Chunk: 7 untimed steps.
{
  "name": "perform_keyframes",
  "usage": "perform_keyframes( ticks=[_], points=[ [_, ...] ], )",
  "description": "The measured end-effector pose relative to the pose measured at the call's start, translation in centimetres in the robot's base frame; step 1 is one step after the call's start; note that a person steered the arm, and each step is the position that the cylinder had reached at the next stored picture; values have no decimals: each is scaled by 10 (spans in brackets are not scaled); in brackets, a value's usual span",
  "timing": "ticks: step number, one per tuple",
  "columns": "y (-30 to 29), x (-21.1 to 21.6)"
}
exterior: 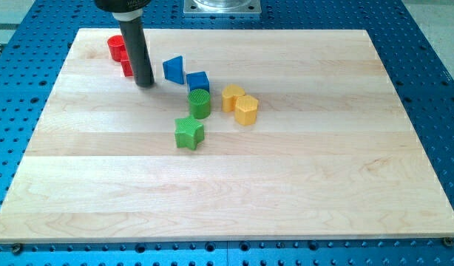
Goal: Push the yellow blocks into the red blocks
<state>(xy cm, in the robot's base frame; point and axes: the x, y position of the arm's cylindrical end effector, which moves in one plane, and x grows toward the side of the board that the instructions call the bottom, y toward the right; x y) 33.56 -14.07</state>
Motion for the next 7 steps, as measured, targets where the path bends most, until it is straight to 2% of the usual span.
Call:
perform_keyframes(
  ticks=[1,2,3,4,5,6,7],
  points=[
    [7,-28],
    [64,-36],
    [153,-59],
    [228,-15],
    [274,98],
    [273,145],
    [234,135]
  ],
)
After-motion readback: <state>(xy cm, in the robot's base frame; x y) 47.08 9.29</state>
